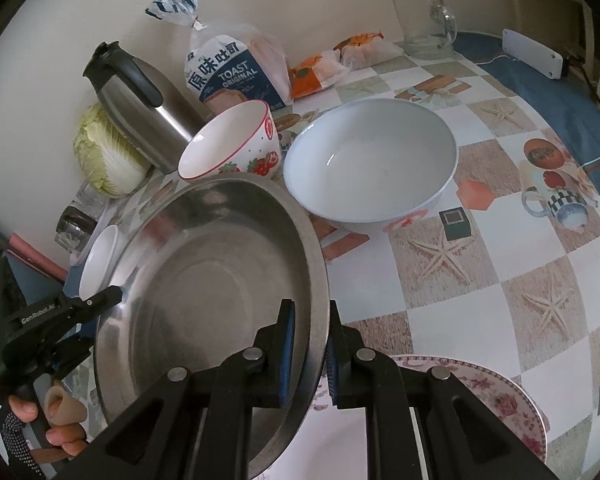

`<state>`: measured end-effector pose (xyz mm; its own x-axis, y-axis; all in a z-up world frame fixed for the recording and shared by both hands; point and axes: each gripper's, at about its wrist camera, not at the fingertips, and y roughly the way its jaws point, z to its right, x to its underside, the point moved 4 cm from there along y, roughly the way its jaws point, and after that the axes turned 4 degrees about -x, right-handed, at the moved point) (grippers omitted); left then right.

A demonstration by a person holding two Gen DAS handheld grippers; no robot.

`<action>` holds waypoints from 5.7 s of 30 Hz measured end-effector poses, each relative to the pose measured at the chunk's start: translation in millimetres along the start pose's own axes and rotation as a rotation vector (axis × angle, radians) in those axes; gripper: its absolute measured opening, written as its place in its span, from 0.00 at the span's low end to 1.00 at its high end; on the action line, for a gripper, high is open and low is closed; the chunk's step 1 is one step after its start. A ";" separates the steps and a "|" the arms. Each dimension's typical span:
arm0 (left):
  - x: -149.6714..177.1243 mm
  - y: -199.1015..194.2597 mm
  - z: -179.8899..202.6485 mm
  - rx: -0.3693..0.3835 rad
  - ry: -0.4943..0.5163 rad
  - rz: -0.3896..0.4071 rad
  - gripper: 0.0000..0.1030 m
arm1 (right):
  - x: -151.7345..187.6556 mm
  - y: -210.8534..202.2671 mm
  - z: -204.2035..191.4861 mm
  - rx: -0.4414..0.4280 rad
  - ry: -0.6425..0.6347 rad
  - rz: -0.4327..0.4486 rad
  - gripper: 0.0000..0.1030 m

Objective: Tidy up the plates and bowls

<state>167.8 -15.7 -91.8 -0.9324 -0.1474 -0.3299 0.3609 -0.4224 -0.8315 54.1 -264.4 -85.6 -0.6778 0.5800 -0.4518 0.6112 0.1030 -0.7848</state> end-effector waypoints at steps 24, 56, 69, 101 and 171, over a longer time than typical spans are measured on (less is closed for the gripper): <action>0.2 4.2 3.9 -0.008 0.030 -0.024 0.38 | -3.7 0.5 2.1 0.013 0.024 0.019 0.16; 3.6 -35.5 10.2 -0.112 0.125 0.091 0.83 | -0.4 -30.6 -7.0 0.046 0.004 0.073 0.70; 15.2 -66.3 8.7 -0.135 0.128 0.166 0.95 | 13.2 -42.1 -20.8 0.043 -0.052 0.081 1.00; 113.1 -76.4 48.6 -0.058 0.196 0.070 0.95 | 50.5 -92.3 75.8 0.041 0.135 -0.001 1.00; 179.3 26.9 109.3 -0.096 0.304 -0.216 0.53 | 62.8 -73.0 130.3 -0.051 0.254 -0.114 0.26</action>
<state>8.5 -151.3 -124.5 -0.9448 0.2141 -0.2478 0.1699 -0.3264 -0.9298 -86.3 -340.7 -112.0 -0.6233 0.7456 -0.2358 0.5608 0.2161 -0.7992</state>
